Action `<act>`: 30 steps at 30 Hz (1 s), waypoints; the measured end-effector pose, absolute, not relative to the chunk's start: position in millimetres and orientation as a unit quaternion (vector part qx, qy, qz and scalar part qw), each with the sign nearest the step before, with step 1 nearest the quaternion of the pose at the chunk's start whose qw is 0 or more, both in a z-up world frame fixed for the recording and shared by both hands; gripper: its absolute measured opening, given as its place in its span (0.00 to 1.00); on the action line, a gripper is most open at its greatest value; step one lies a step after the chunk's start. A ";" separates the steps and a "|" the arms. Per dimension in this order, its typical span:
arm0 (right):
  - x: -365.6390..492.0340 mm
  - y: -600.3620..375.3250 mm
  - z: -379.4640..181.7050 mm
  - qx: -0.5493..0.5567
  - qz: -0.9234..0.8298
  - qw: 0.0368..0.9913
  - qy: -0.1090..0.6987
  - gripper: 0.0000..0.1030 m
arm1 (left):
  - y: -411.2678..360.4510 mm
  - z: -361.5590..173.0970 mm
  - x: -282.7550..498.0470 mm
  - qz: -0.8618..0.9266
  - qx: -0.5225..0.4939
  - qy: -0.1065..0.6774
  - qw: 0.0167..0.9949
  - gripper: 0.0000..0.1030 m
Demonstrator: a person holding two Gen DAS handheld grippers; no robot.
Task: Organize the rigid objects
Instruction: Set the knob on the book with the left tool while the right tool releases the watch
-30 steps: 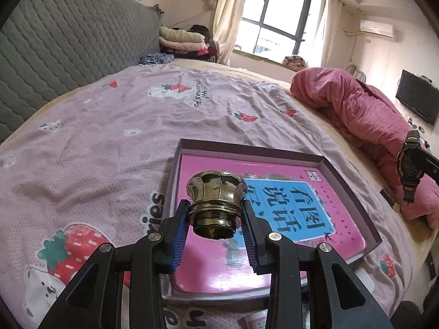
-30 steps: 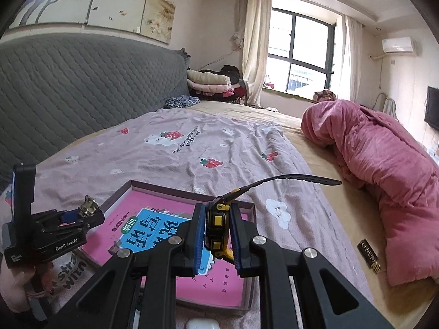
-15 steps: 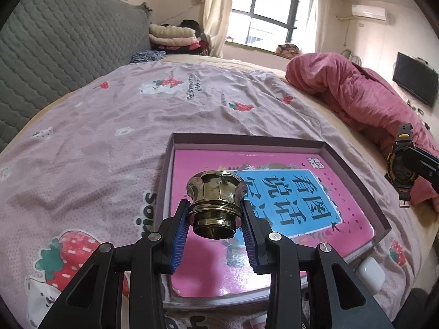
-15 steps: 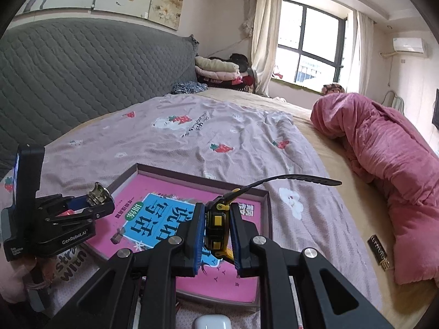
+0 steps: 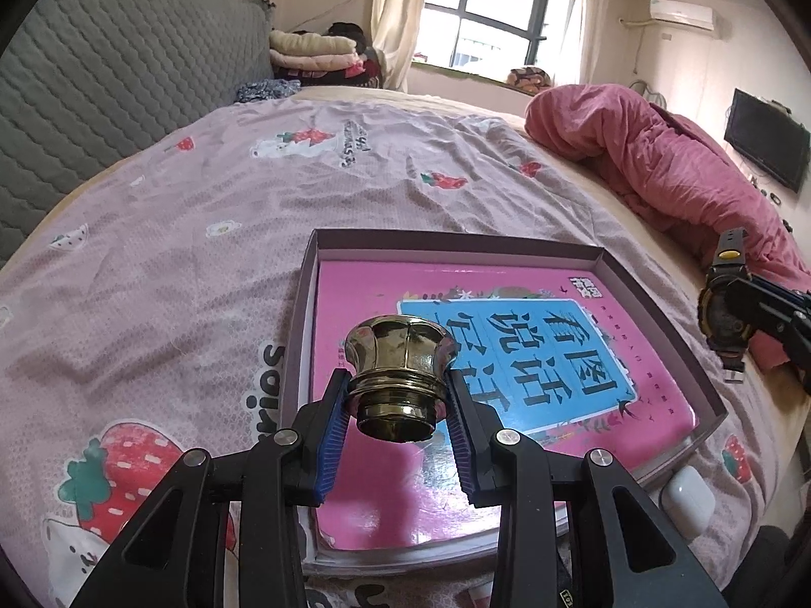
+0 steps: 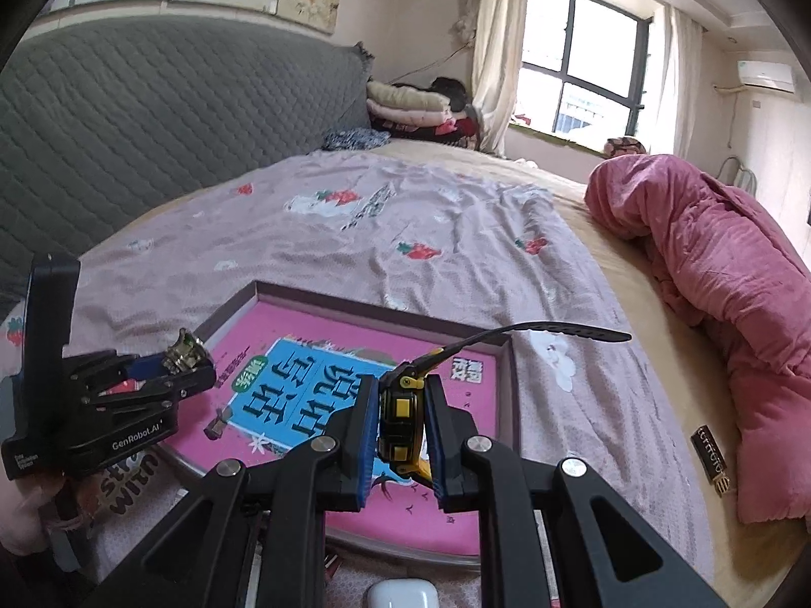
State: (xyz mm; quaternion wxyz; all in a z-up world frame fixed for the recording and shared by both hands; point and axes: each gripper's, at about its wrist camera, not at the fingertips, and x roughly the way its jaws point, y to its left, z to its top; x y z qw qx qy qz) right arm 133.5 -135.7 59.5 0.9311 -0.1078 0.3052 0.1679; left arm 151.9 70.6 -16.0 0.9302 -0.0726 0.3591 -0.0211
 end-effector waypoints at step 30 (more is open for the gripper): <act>151.7 -121.2 -3.9 -0.078 0.182 0.881 0.430 0.18 | 63.7 -39.2 161.6 -0.036 -0.052 0.403 0.913 0.36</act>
